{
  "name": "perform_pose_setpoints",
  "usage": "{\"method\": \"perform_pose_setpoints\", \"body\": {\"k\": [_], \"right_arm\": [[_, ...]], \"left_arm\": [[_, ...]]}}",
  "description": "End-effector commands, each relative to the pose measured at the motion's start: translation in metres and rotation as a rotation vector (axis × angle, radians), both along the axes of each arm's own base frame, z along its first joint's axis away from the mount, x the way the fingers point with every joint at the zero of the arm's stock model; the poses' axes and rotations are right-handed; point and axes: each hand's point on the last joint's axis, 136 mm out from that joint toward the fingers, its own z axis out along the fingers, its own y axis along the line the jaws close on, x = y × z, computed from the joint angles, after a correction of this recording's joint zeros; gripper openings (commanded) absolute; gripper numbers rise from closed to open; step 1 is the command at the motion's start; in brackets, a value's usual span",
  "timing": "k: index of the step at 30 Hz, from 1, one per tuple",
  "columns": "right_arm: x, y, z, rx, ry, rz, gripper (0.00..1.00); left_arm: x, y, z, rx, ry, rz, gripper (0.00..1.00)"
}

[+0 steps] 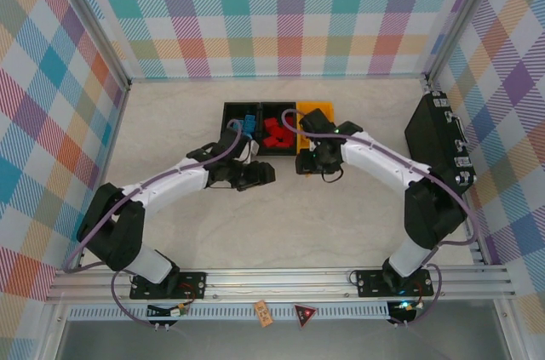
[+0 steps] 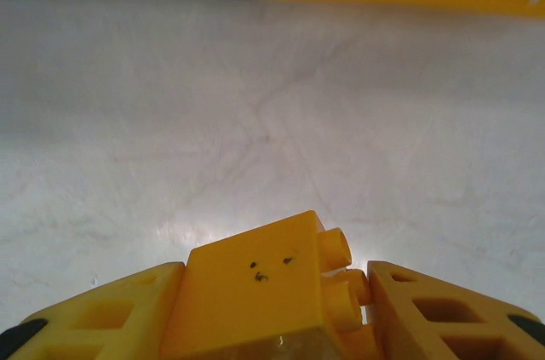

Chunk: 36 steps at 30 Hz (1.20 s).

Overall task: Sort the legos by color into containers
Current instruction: Place the lego in the container.

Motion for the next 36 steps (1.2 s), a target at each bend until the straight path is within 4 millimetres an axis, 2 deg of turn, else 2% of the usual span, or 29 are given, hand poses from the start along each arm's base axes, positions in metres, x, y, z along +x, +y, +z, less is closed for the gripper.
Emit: {"method": "perform_pose_setpoints", "body": {"k": [1, 8, 18, 27, 29, 36], "right_arm": [[0.028, 0.001, 0.015, 0.018, -0.063, 0.009, 0.48], [0.08, -0.003, 0.02, 0.029, -0.105, -0.046, 0.49], [0.149, -0.01, 0.004, -0.01, -0.121, -0.123, 0.51], [0.179, -0.024, -0.015, -0.053, -0.105, -0.181, 0.54], [0.181, -0.024, -0.017, -0.059, -0.102, -0.185, 0.58], [0.181, -0.026, -0.002, -0.054, -0.125, -0.184, 0.69]], "left_arm": [[0.011, 0.01, 0.015, -0.003, -0.022, 0.069, 0.6], [0.023, 0.017, 0.025, -0.017, -0.055, 0.132, 0.6], [0.022, 0.024, 0.023, -0.013, -0.062, 0.173, 0.6], [0.016, 0.036, 0.02, 0.007, -0.06, 0.197, 0.6], [0.016, 0.038, 0.02, 0.011, -0.062, 0.198, 0.6], [0.015, 0.045, 0.02, 0.028, -0.067, 0.221, 0.6]]}}
